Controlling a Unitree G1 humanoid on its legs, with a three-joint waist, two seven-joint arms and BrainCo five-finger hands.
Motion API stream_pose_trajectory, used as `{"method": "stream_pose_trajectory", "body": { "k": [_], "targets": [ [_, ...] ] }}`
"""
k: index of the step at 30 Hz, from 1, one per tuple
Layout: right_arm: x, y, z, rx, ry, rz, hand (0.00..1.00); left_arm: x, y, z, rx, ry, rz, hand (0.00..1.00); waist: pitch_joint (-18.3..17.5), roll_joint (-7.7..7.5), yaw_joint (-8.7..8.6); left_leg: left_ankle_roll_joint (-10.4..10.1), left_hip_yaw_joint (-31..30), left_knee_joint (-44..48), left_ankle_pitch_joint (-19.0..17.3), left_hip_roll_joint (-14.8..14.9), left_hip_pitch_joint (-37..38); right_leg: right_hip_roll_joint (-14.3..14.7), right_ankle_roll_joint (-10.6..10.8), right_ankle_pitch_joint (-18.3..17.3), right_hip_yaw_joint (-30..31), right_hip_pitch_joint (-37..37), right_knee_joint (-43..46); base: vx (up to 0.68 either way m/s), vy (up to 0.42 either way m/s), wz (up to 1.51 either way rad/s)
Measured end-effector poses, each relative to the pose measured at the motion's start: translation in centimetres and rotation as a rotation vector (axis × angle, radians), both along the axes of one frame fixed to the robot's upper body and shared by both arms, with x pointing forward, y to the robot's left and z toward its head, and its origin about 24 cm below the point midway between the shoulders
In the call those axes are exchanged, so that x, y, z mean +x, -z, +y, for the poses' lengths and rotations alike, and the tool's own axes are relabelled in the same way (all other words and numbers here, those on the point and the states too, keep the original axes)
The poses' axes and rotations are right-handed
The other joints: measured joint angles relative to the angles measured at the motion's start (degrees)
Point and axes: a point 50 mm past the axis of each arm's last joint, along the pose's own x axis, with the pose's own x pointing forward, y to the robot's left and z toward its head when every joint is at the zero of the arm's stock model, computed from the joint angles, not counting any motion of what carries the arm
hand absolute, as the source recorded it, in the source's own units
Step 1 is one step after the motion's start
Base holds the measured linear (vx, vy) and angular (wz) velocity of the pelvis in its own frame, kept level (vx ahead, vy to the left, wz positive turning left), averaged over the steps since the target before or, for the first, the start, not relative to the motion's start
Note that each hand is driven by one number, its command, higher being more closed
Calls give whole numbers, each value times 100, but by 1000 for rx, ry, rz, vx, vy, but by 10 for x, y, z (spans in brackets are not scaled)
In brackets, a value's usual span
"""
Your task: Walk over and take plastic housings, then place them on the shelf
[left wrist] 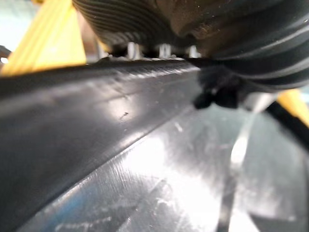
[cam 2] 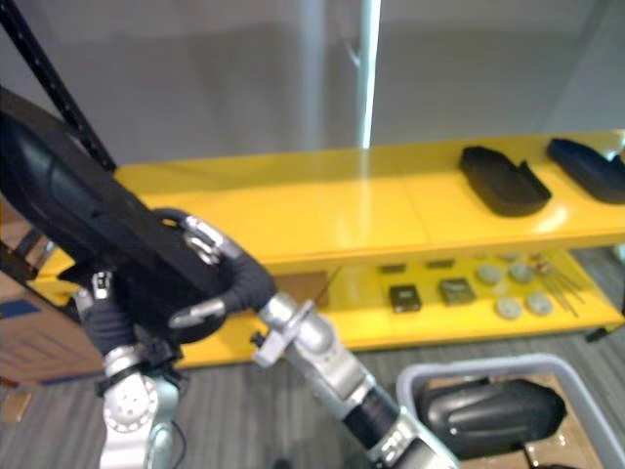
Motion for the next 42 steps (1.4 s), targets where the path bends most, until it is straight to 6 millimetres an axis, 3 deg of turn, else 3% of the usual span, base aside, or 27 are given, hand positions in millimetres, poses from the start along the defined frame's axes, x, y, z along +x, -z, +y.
{"method": "stream_pose_trajectory", "body": {
  "k": [4,7,11,15,18,22,27,30,36,42],
  "targets": [
    [-5,22,-26,-1,227,93,0,1,-3,0,122,34,20,100,59,-154,-139,15,479,-19,-15,6,120,-21,22,16,324,-231,164,-25,52,-58],
    [-6,29,-66,33,382,131,0,1,-5,2,121,17,0,100,104,-179,-370,44,770,-64,-108,48,212,11,117,105,506,-265,44,-57,20,-50],
    [-3,31,-136,52,552,134,0,-2,-23,18,181,-135,-118,100,145,-167,-459,13,997,-79,-99,171,177,152,83,305,614,-313,-259,-18,-12,-28],
    [-7,14,-166,154,621,93,0,-10,-31,40,216,-307,-153,100,251,-21,-552,-78,1133,-94,-40,295,213,283,84,415,720,-315,-392,35,-37,-16],
    [-15,12,-194,241,727,101,0,-13,-33,46,227,-348,-168,100,268,-13,-564,-115,1236,-165,-16,369,333,355,58,446,760,-283,-462,60,-23,-15],
    [-39,34,-229,300,963,202,0,-15,-32,47,237,-364,-166,100,391,-59,-671,-150,1305,-164,-51,384,396,380,55,481,790,-203,-563,10,-3,-7],
    [-77,73,-240,299,1131,401,0,-33,-9,45,165,-403,-74,100,604,39,-837,-159,1583,-157,-149,396,543,410,76,538,1039,-123,-727,-10,13,-29],
    [-86,82,-240,284,1133,423,0,-32,-6,40,153,-380,-66,100,664,102,-924,-170,1695,-154,-166,437,589,475,70,551,1109,-138,-747,12,-18,-17],
    [-70,81,-218,263,954,386,0,-17,-7,30,127,-331,-71,100,720,151,-930,-176,1703,45,-218,501,534,483,57,548,1084,-117,-750,8,-10,1],
    [-44,76,-183,200,682,353,0,-23,8,30,81,-321,36,100,892,386,-822,-119,879,367,-167,487,-27,414,2,269,320,-121,-490,-27,-37,66]
  ]
}}
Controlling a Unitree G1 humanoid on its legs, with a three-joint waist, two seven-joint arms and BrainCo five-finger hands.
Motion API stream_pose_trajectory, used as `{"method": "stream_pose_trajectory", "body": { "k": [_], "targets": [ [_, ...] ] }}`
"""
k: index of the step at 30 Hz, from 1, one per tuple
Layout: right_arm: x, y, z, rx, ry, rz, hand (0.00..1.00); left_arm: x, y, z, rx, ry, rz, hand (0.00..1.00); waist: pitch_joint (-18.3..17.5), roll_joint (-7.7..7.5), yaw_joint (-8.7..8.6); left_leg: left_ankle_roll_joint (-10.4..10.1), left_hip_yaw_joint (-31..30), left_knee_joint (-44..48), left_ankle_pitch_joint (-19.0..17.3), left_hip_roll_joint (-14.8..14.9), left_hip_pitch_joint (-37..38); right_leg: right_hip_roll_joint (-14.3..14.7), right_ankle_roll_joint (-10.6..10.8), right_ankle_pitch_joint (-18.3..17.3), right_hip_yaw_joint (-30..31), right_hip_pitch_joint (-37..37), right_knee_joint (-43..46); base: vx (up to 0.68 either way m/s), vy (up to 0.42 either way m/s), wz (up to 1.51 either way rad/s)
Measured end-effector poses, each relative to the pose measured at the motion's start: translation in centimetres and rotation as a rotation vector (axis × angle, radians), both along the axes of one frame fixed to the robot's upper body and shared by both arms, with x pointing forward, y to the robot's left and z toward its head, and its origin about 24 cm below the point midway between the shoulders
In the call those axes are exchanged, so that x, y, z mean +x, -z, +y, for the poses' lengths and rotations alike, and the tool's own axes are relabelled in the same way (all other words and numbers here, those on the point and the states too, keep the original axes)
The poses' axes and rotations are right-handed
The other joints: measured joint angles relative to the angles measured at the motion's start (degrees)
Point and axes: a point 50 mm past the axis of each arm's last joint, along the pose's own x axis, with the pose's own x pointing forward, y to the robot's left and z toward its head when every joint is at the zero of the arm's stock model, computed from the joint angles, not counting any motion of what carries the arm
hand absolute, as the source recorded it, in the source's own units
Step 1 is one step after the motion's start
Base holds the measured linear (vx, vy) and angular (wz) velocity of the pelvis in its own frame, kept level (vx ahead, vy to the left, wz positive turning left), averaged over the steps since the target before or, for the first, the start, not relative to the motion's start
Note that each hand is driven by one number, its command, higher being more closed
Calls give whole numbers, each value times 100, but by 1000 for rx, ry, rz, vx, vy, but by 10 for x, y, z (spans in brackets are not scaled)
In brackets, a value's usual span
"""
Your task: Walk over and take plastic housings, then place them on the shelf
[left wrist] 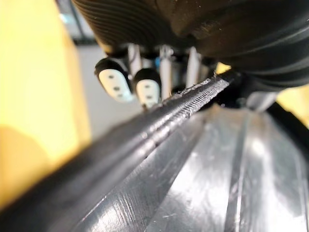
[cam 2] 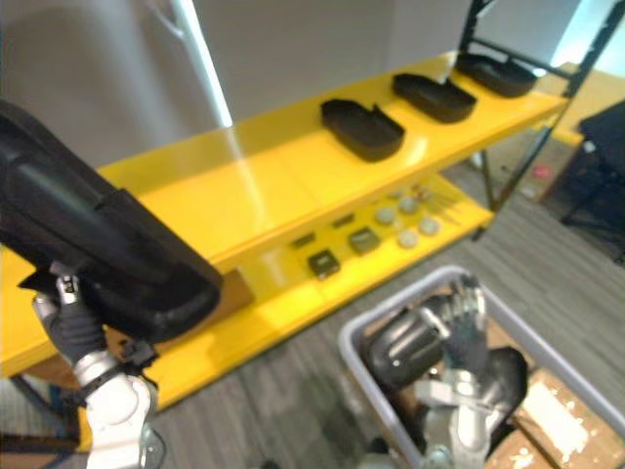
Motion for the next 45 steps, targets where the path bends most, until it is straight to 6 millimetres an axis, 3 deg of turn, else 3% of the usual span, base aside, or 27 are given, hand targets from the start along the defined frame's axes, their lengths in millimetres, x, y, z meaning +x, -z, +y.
{"method": "stream_pose_trajectory", "body": {
  "k": [5,9,15,20,27,29,32,33,34,36,37,38,39,41,43,45],
  "targets": [
    [13,15,16,-37,-133,71,0,-12,8,3,-16,-3,45,100,74,-12,278,359,158,84,270,-111,-221,-167,-55,-340,-559,24,336,-18,-27,71],
    [23,11,22,-55,-169,51,0,-14,4,1,4,38,15,100,73,-13,284,324,390,-35,297,-151,-160,-252,-32,-482,-661,-16,506,7,17,15],
    [14,20,21,-39,-116,89,0,-4,-4,-13,13,146,-35,100,97,-108,239,244,558,-443,346,-282,198,-323,113,-373,-454,19,557,60,47,-17],
    [3,27,23,-15,-77,118,0,5,-11,-21,40,226,-59,100,67,-174,104,229,644,-634,328,-347,416,-352,131,-358,-318,89,546,23,45,-14],
    [-7,35,19,-20,-54,165,0,12,-19,-22,70,253,-94,100,31,-243,70,218,923,-250,-10,-356,395,-373,153,-326,94,-26,615,-8,49,-25],
    [-10,37,13,-26,-8,187,0,19,-25,-29,69,287,-124,100,66,-301,6,277,890,80,-241,-368,304,-498,138,-491,122,-143,1031,2,59,2],
    [-13,38,4,-33,42,202,0,27,-32,-35,90,342,-153,100,257,-377,-115,342,856,621,-629,-305,291,-675,-54,-632,528,-874,2919,-68,68,-3],
    [-16,39,3,-19,57,207,0,27,-34,-34,111,354,-152,100,410,-440,-222,390,789,667,-705,-257,492,-638,-328,-637,827,-1054,3506,-35,4,18],
    [-27,42,1,-3,76,226,0,28,-33,-36,126,370,-146,100,393,-455,-317,374,668,677,-725,-175,502,-354,-238,-974,1085,-1055,3342,-6,-23,27],
    [-32,37,2,1,58,200,0,30,-37,-36,145,380,-161,100,416,-525,-362,371,623,681,-728,-144,392,-115,-311,-1053,1149,-1331,2879,12,-36,20],
    [-31,34,3,-1,48,185,0,31,-38,-35,147,377,-164,100,424,-557,-374,364,644,681,-726,-176,355,-90,-327,-1015,1145,-1420,2718,8,-70,9],
    [-30,31,4,-8,22,158,0,31,-37,-35,148,368,-159,100,430,-641,-379,257,657,760,-785,-291,287,-77,-317,-543,1184,-1468,2172,52,-120,12],
    [-28,30,3,-25,4,149,0,32,-32,-38,125,371,-144,100,468,-519,-400,187,609,814,-832,-212,311,-17,-232,-571,1108,-1363,2111,84,-135,9],
    [-23,25,0,-65,-23,125,0,32,-29,-43,113,390,-134,100,421,-164,-375,139,632,714,-833,-24,238,174,-330,-533,1016,-1337,1808,168,-81,5],
    [-15,18,-1,-85,-33,76,0,34,-32,-44,116,395,-150,100,372,-27,-377,105,634,556,-707,29,187,229,-367,-559,901,-1459,1789,222,-83,17],
    [-7,10,-2,-96,-21,38,0,38,-33,-45,118,399,-160,100,375,-47,-373,105,774,603,-542,49,122,240,-434,-750,883,-1522,1888,207,-100,15]
  ]
}}
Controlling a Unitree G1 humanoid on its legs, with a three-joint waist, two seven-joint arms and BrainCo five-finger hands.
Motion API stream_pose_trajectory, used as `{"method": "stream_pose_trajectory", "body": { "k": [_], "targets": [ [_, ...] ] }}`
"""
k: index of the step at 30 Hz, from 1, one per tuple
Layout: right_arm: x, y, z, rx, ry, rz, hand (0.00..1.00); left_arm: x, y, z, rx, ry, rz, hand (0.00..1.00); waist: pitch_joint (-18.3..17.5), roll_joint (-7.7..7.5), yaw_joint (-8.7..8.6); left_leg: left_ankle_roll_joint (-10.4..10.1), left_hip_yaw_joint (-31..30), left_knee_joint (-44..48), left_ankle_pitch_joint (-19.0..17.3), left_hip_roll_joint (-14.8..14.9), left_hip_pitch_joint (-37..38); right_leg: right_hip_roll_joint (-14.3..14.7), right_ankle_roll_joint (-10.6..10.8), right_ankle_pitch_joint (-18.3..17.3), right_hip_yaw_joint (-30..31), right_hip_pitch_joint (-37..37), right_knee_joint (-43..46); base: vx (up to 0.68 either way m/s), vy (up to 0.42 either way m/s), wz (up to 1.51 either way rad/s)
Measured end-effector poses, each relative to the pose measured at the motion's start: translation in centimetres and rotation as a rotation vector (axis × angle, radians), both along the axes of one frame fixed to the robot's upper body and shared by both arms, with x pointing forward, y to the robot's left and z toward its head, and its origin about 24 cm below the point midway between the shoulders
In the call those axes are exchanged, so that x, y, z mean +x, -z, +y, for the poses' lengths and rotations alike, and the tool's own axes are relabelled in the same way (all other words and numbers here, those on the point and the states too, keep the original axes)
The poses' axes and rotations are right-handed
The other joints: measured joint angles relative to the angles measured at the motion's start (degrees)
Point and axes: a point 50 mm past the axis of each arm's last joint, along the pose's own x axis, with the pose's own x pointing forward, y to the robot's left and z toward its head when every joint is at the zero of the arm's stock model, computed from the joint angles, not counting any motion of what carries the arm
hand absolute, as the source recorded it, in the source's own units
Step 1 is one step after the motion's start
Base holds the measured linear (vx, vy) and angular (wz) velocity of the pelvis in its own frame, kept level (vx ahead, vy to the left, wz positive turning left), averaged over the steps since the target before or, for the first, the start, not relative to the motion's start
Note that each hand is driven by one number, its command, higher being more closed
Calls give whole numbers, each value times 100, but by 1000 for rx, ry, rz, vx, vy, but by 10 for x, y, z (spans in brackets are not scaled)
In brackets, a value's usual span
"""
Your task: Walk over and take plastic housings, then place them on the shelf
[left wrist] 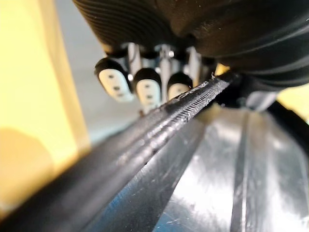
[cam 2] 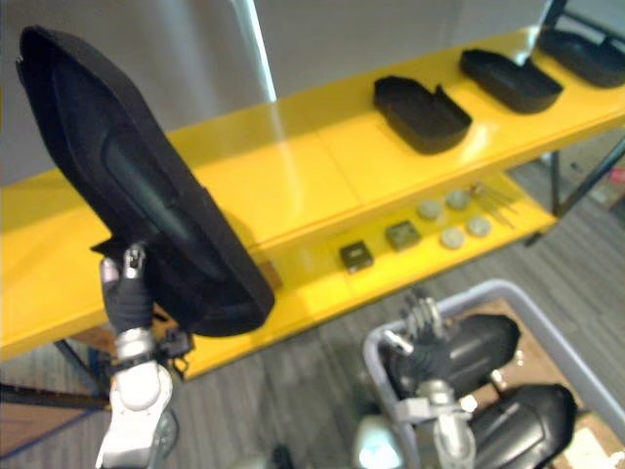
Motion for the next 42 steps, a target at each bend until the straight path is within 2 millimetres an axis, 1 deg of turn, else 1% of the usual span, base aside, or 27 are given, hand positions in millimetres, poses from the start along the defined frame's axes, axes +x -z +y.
{"method": "stream_pose_trajectory", "body": {
  "k": [1,2,3,4,5,6,8,9,10,11,12,13,14,15,16,17,19,20,21,23,26,27,29,31,34,39,42],
  "targets": [
    [5,-4,-1,4,15,-20,0,3,1,0,0,2,5,100,11,-68,5,77,156,398,42,26,-127,-31,-1,-100,-4,28,-2,120,-90,5],
    [7,-6,-1,6,20,-28,0,3,2,0,0,1,11,100,1,-86,6,104,236,715,26,85,-251,-37,-12,-132,-1,61,-21,164,-126,-3],
    [8,-7,-1,6,26,-33,0,3,4,0,-2,0,19,100,12,-89,19,154,238,1559,16,276,-548,-2,-52,-173,11,218,-105,224,-119,-14],
    [7,-7,-1,0,34,-28,0,2,5,0,-3,-1,25,100,27,-49,23,309,114,2625,119,533,-911,87,-107,-171,69,490,-240,270,-83,-19],
    [6,-8,-1,-9,36,-28,0,3,6,0,-4,1,26,100,35,-28,24,398,39,3134,203,657,-1099,145,-102,-152,98,641,-315,305,-11,-46],
    [4,-7,-2,-24,36,-24,0,2,6,0,-5,5,30,100,37,-25,78,266,-67,3457,50,752,-1218,193,-112,-151,212,890,-438,311,74,-71],
    [2,-11,-5,-38,45,-46,0,2,6,-1,1,9,25,100,3,-14,155,298,-94,3057,-170,625,-1212,145,-115,-148,521,1064,-494,286,122,-89],
    [3,-14,-5,-41,47,-63,0,2,5,-1,2,10,21,100,26,-52,168,334,-104,2594,-227,474,-1217,14,-113,-148,719,1129,-523,234,192,-88],
    [4,-15,-6,-50,49,-71,0,3,5,-2,1,14,21,100,47,-94,160,305,-213,2137,-207,369,-1233,-126,-106,-144,896,1180,-527,261,265,-83],
    [4,-15,-6,-58,50,-71,0,3,5,-2,1,16,21,100,58,-111,156,272,-300,1923,-183,345,-1221,-189,-102,-146,965,1226,-529,249,318,-71],
    [2,-14,-7,-74,50,-66,0,2,5,-2,0,17,19,100,48,-94,144,169,-576,1486,-64,309,-1194,-263,-84,-154,1049,1321,-522,206,305,-73],
    [1,-14,-7,-79,50,-68,0,2,4,-2,-2,21,6,100,0,-45,163,141,-771,964,386,314,-1093,-311,121,-242,1179,1338,-442,210,375,-90],
    [0,-17,-8,-86,49,-84,0,1,2,-2,-3,26,-15,100,-76,54,170,-77,-863,709,863,332,-1004,-349,501,-464,1327,1337,-328,165,347,-76],
    [0,-17,-7,-82,50,-84,0,1,2,-2,1,27,-15,100,-130,-6,155,-268,-865,667,646,270,-895,-444,654,-559,1422,1333,-298,186,426,-42],
    [0,-16,-6,-69,55,-81,0,3,2,-3,7,36,-14,100,-155,-121,68,-234,-834,628,487,124,-862,-597,709,-538,1436,1325,-288,133,451,-18],
    [-1,-14,1,-34,62,-73,0,3,2,-5,22,58,-5,100,-187,-352,36,-166,-724,538,448,-52,-760,-788,806,-344,1439,1315,-348,94,404,-14],
    [-2,-12,5,-7,68,-66,0,3,5,-5,34,64,13,100,-237,-448,35,-150,-648,389,438,-100,-639,-828,848,-123,1432,1329,-468,24,236,-29],
    [-2,-12,8,13,68,-67,0,3,5,-4,48,67,26,100,-275,-510,46,-137,-518,190,447,-96,-508,-827,899,109,1425,1319,-565,9,180,-42],
    [-1,-12,11,19,62,-69,0,4,6,-3,59,61,36,100,-306,-543,69,-103,-412,65,471,-101,-422,-830,878,240,1410,1309,-641,-15,168,-57],
    [-1,-12,19,32,45,-70,0,5,9,-1,56,41,75,100,-340,-567,98,-62,-219,-162,513,-105,-334,-845,842,511,1088,1259,-880,-52,78,-50],
    [-1,-11,28,41,42,-58,0,6,10,-1,62,35,93,100,-373,-603,81,-54,-189,-232,531,-139,-424,-875,820,556,754,1231,-1096,-72,-11,-13],
    [-1,-11,28,33,43,-55,0,6,12,0,59,32,107,100,-376,-587,83,-69,-188,-308,603,-139,-426,-874,820,553,646,1238,-1184,-49,-63,0],
    [-1,-11,27,-3,54,-49,0,7,13,-1,51,27,125,100,-403,-490,69,-122,-196,-461,773,-130,-424,-851,821,542,492,1233,-1292,-43,-72,2],
    [0,-9,25,-37,63,-31,0,7,16,-3,16,23,141,100,-470,-319,55,-182,-202,-625,922,-55,-407,-757,821,543,458,1233,-1391,-44,-68,0],
    [1,-8,20,-55,77,-16,0,8,17,-5,0,15,179,100,-532,-217,43,-253,-165,-832,1069,23,-305,-657,807,535,447,1239,-1460,-50,-58,-8],
    [4,-10,17,-80,96,-11,0,18,21,-4,-17,-35,289,100,-540,-213,5,-262,-168,-1240,1343,72,-127,-567,734,487,354,1224,-1461,-81,-41,2],
    [5,-9,20,-79,85,-5,0,28,24,4,-35,-113,338,100,-543,-209,1,-276,-172,-1246,1391,73,-101,-566,728,482,351,1233,-1454,-53,-12,0]
  ]
}}
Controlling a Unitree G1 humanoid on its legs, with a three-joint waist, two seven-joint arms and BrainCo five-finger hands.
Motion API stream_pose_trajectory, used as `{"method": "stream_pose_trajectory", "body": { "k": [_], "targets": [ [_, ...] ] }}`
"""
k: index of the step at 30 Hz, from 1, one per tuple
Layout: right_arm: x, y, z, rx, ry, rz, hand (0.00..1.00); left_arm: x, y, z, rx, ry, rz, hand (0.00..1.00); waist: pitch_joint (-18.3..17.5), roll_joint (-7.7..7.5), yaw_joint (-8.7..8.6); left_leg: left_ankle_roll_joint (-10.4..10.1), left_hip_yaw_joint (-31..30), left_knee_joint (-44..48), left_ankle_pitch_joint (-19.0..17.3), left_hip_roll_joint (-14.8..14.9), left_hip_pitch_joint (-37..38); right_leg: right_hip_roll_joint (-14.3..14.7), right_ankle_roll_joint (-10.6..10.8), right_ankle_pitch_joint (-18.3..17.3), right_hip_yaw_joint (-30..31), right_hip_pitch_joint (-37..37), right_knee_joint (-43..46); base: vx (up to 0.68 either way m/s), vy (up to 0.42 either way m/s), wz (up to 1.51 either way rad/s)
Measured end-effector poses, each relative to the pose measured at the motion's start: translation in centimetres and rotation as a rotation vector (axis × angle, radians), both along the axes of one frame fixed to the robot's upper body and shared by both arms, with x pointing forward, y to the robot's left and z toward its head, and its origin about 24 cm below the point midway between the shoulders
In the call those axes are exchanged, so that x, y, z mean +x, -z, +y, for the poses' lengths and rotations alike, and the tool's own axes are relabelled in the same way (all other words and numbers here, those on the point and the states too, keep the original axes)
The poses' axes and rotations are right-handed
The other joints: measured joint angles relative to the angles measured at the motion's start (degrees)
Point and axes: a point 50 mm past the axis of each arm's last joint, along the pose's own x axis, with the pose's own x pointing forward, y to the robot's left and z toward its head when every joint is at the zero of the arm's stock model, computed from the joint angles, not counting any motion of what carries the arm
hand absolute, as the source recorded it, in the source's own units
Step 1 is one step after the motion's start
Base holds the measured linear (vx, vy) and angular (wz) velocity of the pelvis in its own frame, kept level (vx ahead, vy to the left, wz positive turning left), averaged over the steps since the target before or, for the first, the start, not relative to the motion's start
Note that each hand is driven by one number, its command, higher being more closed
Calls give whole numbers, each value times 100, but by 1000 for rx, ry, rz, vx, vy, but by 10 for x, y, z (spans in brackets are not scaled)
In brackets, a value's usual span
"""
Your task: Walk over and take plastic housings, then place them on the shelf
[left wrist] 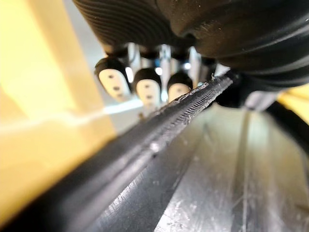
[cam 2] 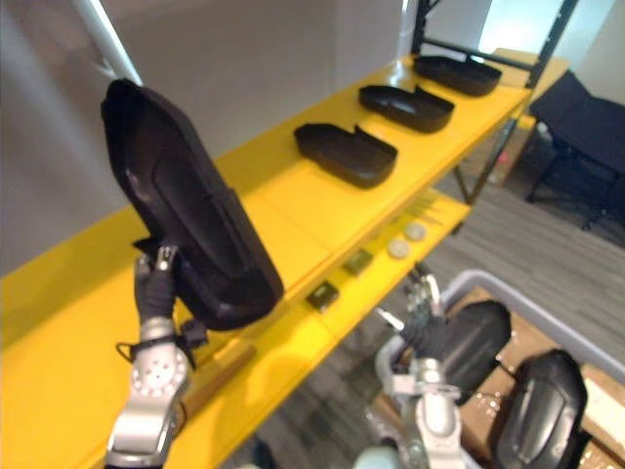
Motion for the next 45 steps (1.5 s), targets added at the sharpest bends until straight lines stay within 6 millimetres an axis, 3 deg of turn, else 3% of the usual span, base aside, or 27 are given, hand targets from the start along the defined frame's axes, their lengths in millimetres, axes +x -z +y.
{"method": "stream_pose_trajectory", "body": {
  "k": [9,14,18,23,26,30,36,45],
  "targets": [
    [0,2,5,-19,-51,17,0,24,24,49,-17,-223,225,100,-7,7,-34,2,108,-2,3,1,87,3,66,45,120,1,-9,-3,-1,-7],
    [0,4,7,-40,-95,38,0,44,24,71,43,-263,329,100,-7,7,-49,3,113,-2,4,1,74,4,70,80,127,0,-2,0,0,0],
    [0,6,13,-46,-139,51,0,53,23,99,83,-306,426,100,-4,13,-169,3,136,-3,4,1,67,5,70,80,148,-22,-2,-2,0,-1],
    [0,5,13,-77,-176,54,0,66,24,130,31,-341,535,100,4,35,-185,1,287,-4,2,17,55,16,76,122,297,-125,-9,-7,1,-14],
    [-1,7,14,-72,-193,61,0,71,18,148,-13,-327,585,100,6,40,-296,2,333,-4,3,16,66,16,83,131,330,-123,-3,4,-1,-4],
    [-3,8,17,-83,-221,74,0,75,16,149,-56,-255,604,100,29,80,-323,2,408,-4,3,16,85,22,95,142,431,-155,8,-10,-1,-9],
    [-4,10,23,-80,-248,82,0,71,41,146,-193,-201,688,100,33,89,-464,2,426,-4,3,20,83,25,96,143,452,-185,37,-3,-1,-1],
    [-4,10,19,-62,-249,88,0,70,48,147,-190,-221,724,100,91,238,-481,2,583,-4,3,24,83,33,90,172,594,-301,53,-8,-5,-7]
  ]
}}
